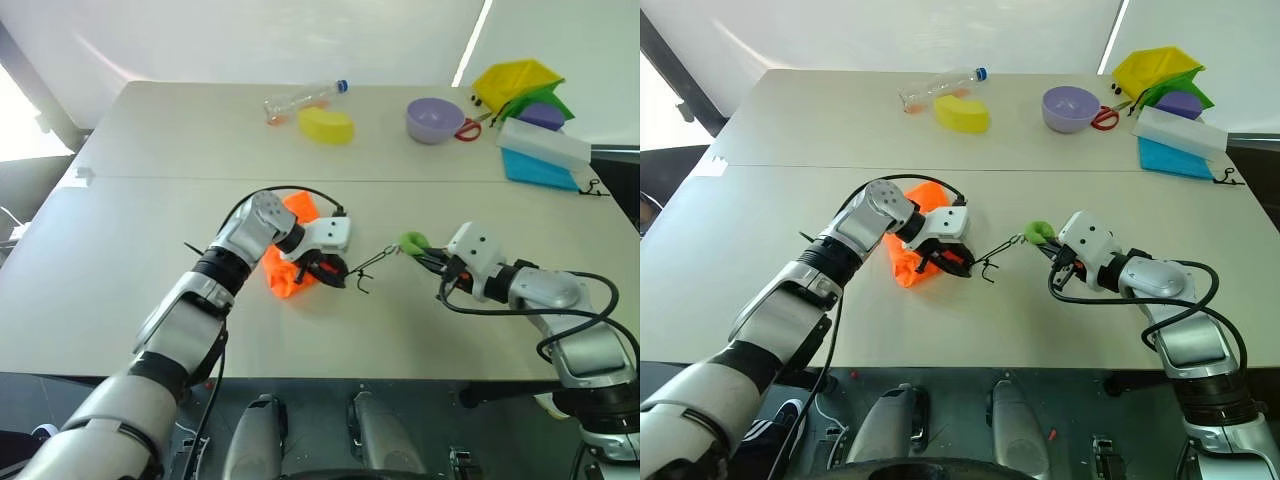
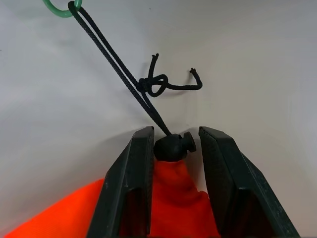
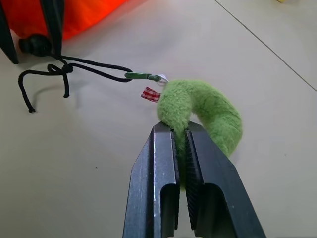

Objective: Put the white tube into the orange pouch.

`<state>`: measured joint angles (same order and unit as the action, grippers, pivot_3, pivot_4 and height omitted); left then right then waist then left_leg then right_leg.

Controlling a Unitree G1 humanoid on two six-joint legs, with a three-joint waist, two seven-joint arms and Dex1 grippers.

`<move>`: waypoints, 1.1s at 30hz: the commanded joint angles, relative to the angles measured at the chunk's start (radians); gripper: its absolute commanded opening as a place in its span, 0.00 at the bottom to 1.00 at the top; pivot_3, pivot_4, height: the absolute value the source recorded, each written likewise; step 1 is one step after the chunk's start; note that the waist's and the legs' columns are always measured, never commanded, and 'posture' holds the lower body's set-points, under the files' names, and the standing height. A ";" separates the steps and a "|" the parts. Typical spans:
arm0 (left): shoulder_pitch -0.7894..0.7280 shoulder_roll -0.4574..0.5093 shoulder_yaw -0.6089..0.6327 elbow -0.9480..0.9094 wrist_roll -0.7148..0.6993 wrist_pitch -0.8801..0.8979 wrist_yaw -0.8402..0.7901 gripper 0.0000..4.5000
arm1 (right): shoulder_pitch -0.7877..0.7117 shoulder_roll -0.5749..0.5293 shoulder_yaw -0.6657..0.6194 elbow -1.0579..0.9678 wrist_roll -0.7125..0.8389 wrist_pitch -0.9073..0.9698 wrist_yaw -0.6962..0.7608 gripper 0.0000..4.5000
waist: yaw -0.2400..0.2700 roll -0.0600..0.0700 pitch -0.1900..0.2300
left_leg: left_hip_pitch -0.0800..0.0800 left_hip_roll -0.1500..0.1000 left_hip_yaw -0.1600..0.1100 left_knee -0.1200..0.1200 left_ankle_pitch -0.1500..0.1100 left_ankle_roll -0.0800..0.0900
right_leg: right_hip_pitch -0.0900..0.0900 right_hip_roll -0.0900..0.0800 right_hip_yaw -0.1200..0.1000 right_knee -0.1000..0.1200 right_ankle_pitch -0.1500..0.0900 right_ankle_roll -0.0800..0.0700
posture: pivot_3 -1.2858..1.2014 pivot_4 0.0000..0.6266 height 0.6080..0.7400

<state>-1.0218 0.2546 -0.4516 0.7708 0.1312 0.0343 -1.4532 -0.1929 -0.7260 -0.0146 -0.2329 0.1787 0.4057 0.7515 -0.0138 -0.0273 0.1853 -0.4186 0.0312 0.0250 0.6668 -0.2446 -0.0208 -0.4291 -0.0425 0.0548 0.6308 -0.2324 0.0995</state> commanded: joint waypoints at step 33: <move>0.131 0.293 0.037 -0.229 -0.058 -0.124 -0.133 0.07 | -0.075 -0.043 -0.049 0.160 -0.117 -0.105 -0.093 0.00 | -0.001 0.000 0.000 | 0.001 0.001 0.000 0.000 0.000 0.000 | 0.000 0.000 0.000 0.001 0.000 0.000 | 0.52 0.24 1.00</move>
<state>-0.8969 0.5190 -0.4368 0.5429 0.0754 -0.0800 -1.5800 -0.2497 -0.7474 -0.0164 -0.0760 0.0809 0.3114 0.6846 -0.0152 -0.0272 0.1853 -0.4178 0.0316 0.0256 0.6672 -0.2445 -0.0208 -0.4288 -0.0425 0.0551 0.6320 -0.2323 0.0994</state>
